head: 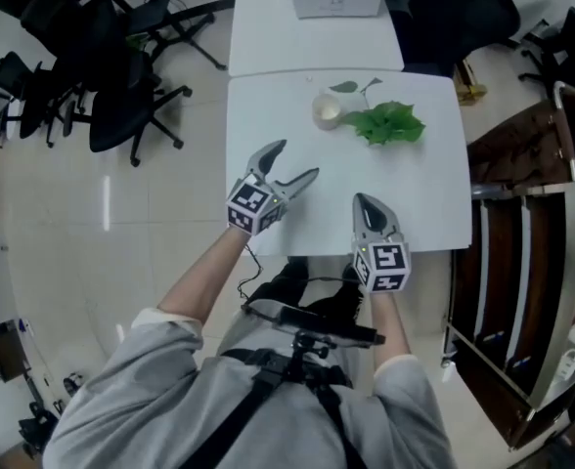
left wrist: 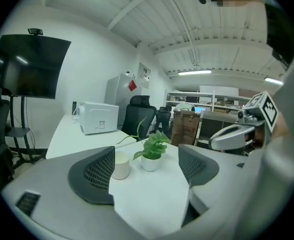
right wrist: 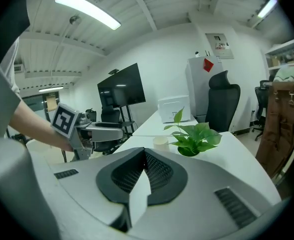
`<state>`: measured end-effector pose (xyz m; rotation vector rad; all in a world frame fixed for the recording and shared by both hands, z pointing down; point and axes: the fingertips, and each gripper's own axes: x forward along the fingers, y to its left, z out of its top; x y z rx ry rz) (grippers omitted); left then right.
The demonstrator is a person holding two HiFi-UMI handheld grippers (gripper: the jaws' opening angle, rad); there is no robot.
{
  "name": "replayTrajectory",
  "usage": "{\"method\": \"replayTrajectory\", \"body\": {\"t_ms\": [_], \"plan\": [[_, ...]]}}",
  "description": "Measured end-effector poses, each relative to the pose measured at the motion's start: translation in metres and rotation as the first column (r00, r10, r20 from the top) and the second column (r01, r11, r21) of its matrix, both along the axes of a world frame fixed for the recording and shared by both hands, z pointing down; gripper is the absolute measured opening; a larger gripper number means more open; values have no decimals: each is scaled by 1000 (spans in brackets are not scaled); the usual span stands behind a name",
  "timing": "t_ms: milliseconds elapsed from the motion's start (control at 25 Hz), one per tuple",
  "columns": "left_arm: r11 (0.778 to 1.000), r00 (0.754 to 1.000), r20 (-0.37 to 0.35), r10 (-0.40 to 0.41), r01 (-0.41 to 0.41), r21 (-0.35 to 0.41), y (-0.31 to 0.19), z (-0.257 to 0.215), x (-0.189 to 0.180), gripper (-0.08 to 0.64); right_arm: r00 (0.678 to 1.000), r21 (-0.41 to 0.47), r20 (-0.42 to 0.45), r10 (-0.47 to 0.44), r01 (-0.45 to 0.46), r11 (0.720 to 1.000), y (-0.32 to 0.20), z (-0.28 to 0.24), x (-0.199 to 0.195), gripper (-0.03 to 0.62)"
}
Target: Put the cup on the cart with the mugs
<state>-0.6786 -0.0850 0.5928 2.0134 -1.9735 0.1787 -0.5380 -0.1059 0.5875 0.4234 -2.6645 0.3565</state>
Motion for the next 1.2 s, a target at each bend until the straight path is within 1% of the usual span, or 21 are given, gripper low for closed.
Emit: {"method": "replayTrajectory", "body": {"t_ms": [80,200,280,440,600,760,960,1200], "plan": [[1000,1000,-5,15,-16,-19,-15,15,-6,413,1000,14,-27,-12,12,1000,1,13,-7,6],[999,1000,1,29,-29,-39,-33,32,-17,430,999,16,-43,-29,30,999,3,25,-18,6],[999,1000,1,26,-26,-48,-44,41,-28,445,999,12,-38,-22,23,1000,-1,30,-28,6],[998,1000,-14,19,-20,-65,-66,64,-45,445,999,12,-40,0,0,1000,-14,44,-48,6],[996,1000,-21,22,-23,-81,-90,86,-59,468,999,7,-48,15,-15,1000,-30,68,-65,6],[992,999,-5,52,-52,-114,-110,113,-67,484,998,-7,-57,24,-24,1000,-43,93,-81,6],[986,997,7,70,-69,-150,-125,145,-83,520,996,-8,-76,37,-38,999,-62,123,-94,6],[976,990,44,134,-124,-177,-141,163,-87,528,995,-9,-89,42,-42,999,-73,141,-106,6]]}}
